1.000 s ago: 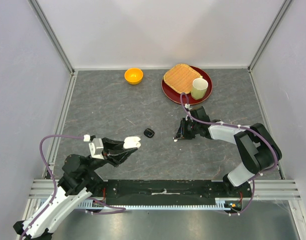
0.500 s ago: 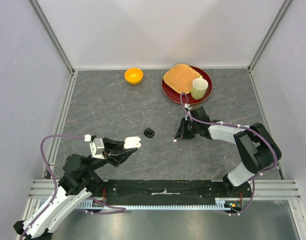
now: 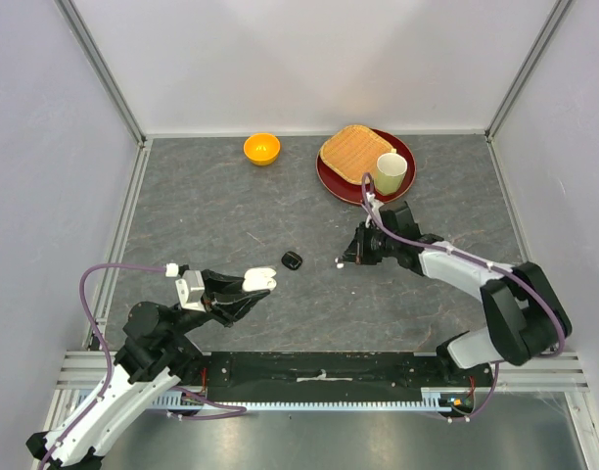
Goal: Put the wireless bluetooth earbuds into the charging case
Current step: Pick up the earbud from the center of the board, then place the earbud in the charging case.
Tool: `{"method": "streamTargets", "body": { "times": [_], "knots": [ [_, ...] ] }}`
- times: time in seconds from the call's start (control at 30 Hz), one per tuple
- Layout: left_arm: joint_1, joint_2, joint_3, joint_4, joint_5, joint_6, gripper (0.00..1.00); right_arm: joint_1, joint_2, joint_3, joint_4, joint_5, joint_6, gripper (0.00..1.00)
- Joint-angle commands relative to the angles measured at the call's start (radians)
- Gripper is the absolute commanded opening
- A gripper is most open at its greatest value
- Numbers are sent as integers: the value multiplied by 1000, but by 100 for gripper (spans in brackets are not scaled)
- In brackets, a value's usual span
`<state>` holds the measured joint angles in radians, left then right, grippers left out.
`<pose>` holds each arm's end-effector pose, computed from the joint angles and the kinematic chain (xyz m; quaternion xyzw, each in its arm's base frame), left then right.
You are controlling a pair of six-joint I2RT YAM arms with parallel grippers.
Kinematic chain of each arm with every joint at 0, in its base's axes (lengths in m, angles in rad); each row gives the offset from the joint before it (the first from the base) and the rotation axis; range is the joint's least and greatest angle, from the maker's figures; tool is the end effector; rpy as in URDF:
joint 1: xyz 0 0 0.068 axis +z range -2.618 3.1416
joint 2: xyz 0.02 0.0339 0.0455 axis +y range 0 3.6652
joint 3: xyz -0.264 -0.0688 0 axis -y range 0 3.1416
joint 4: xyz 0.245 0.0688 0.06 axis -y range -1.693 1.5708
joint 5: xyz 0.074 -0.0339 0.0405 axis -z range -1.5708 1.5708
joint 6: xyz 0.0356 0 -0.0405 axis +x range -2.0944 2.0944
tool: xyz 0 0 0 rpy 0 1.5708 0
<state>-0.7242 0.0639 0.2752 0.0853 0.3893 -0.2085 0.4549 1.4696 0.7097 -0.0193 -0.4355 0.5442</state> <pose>0.0553 -0.0669 0.2717 0.2992 0.5247 -0.4574 0.6527 0.2520 0.1400 0.1762 -0.0430 0.9037 0.3553 0.2350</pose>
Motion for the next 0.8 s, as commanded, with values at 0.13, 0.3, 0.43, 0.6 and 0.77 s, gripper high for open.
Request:
{"method": "streamTargets", "body": {
  "times": [0.13,0.3,0.43,0.6,0.77],
  "knots": [
    [-1,22,7,70,-6,-31,2,-2,-166,146,-83,-239,-124,0],
    [0,56,12,94,14,-37,2,-1,-230,284,-179,-413,-203,0],
    [-1,82,13,119,36,-46,2,1,-297,352,-197,-564,-211,0],
    [-1,117,18,152,75,-60,2,4,-364,436,-263,-647,-243,0],
    [0,174,22,194,146,-77,2,40,-407,591,-476,-709,-408,0]
  ]
}}
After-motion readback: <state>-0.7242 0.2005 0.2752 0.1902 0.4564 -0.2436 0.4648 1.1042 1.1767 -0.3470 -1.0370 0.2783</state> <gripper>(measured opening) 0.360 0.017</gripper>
